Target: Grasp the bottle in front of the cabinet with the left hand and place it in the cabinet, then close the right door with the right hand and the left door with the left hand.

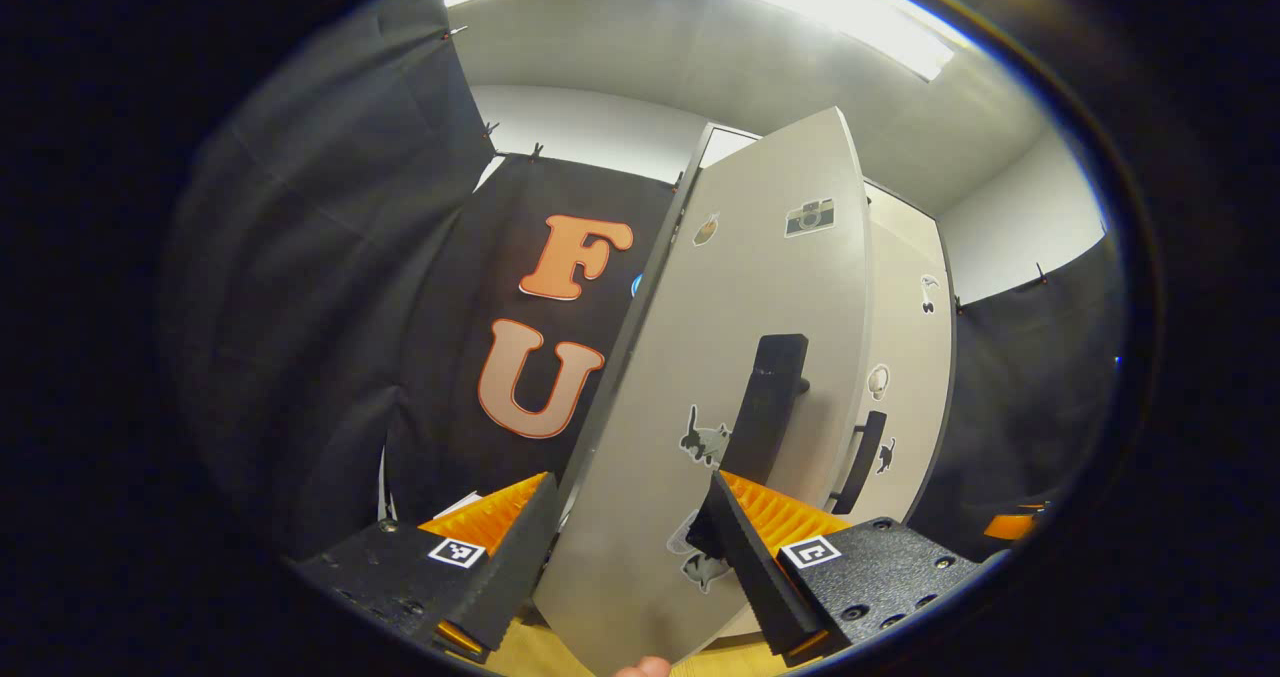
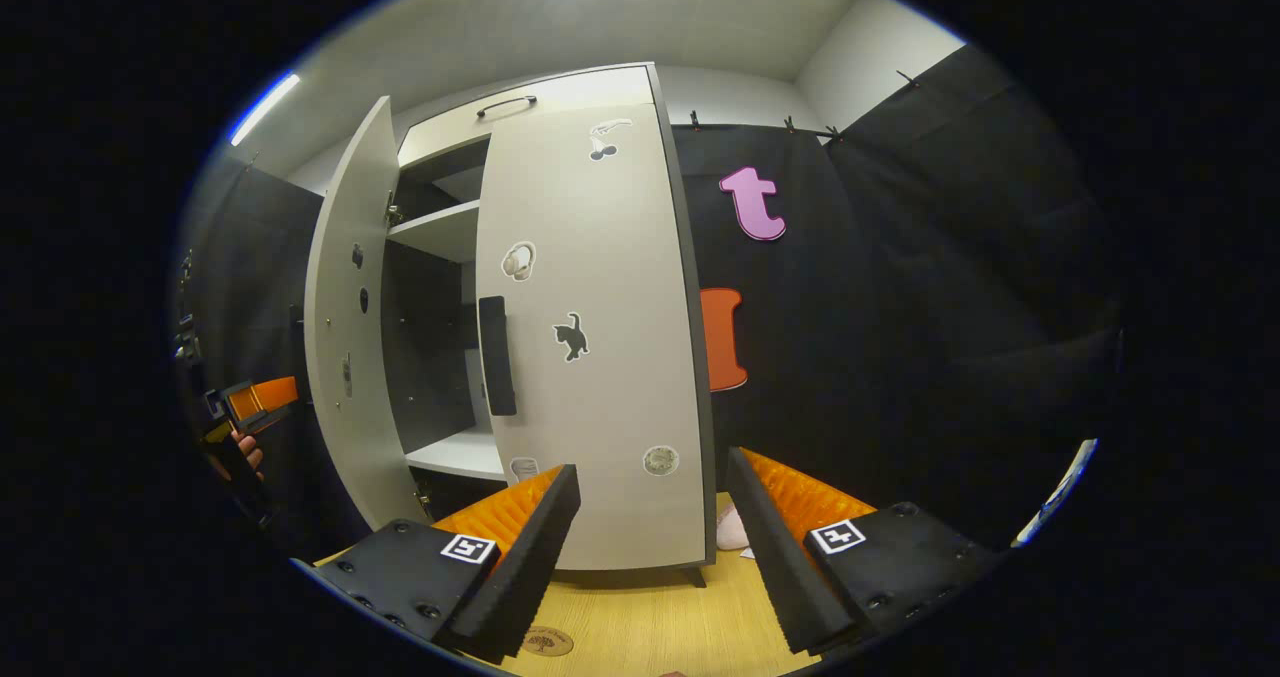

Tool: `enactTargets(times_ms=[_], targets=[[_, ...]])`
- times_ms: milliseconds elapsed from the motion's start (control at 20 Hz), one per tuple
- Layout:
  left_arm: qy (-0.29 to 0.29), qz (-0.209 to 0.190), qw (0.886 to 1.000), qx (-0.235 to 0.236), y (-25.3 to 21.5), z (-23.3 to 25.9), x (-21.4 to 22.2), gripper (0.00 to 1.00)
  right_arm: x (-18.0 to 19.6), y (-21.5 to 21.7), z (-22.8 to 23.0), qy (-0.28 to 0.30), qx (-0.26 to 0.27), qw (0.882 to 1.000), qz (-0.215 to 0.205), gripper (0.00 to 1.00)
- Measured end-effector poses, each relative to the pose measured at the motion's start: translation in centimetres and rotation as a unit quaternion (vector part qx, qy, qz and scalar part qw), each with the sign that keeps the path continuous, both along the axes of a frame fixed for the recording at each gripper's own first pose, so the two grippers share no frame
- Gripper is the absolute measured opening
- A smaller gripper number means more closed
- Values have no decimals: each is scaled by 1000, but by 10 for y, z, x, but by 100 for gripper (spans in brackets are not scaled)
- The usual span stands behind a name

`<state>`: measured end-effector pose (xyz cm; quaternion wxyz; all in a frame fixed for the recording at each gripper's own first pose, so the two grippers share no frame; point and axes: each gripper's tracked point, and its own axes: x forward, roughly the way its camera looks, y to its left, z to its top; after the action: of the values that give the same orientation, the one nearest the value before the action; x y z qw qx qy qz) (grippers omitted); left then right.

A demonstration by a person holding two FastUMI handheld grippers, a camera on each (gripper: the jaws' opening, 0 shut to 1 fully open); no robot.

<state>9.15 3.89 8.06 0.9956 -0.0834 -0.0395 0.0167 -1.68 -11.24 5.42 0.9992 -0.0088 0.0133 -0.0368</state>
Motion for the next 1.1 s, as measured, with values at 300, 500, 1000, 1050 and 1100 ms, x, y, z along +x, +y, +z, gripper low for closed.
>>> enactTargets(times_ms=[300,500,1000,1050,1100], targets=[[-3,-46,999,3,-45,1,19,94,-19,-11,-1,-3,13,1000,-19,98],[9,-63,998,0,-61,-10,42,94,-28,-19,1,-2,12,999,-34,98],[30,-83,996,4,-95,-34,87,94,-41,-37,2,3,12,998,-62,98],[31,-84,996,8,-97,-36,93,94,-42,-39,1,2,12,998,-66,89],[30,-84,996,12,-100,-37,98,94,-43,-42,2,2,13,998,-69,89]])
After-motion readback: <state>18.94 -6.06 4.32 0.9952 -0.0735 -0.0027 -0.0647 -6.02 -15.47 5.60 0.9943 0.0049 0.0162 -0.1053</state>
